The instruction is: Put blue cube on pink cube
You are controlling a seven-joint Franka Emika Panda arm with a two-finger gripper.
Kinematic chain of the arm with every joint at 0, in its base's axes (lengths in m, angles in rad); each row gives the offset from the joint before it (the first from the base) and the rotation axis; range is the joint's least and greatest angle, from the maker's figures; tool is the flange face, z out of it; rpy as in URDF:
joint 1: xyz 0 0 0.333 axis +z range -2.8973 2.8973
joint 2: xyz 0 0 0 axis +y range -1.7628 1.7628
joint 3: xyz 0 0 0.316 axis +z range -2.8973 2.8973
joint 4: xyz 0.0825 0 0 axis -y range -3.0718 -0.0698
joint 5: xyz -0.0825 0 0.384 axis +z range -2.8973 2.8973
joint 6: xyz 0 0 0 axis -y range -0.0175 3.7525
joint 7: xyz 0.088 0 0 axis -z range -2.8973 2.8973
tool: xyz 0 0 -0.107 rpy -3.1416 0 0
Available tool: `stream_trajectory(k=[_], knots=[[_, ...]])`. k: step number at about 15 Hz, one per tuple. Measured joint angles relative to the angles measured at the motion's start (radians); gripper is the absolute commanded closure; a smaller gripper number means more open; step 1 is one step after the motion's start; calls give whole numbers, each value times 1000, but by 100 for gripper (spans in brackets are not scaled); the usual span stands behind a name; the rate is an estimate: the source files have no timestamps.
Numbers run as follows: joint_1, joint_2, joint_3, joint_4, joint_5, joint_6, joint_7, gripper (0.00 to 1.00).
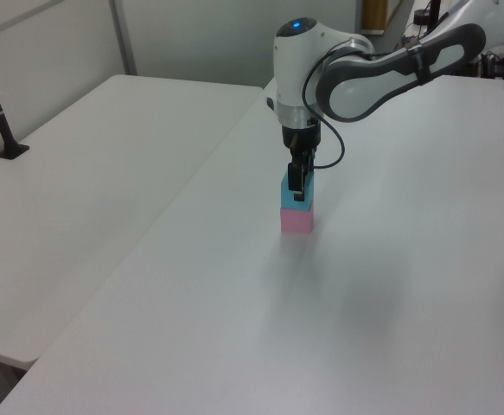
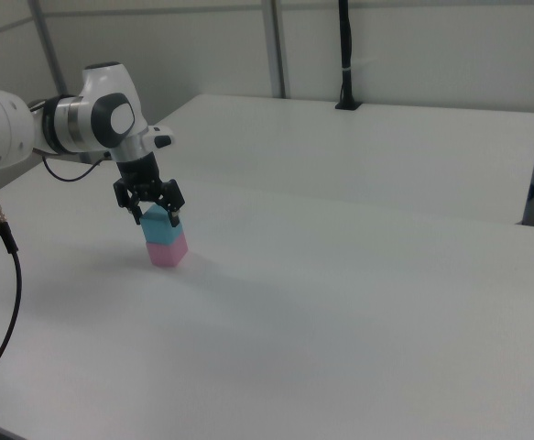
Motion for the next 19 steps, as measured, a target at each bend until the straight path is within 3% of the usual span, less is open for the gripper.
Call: stream_trajectory(k=[5, 11, 19], knots=[[2, -61, 0, 8, 0, -24, 0, 0], [-15, -191, -18, 9, 0, -225, 0, 0], [-186, -392, -28, 7, 0, -399, -28, 0]])
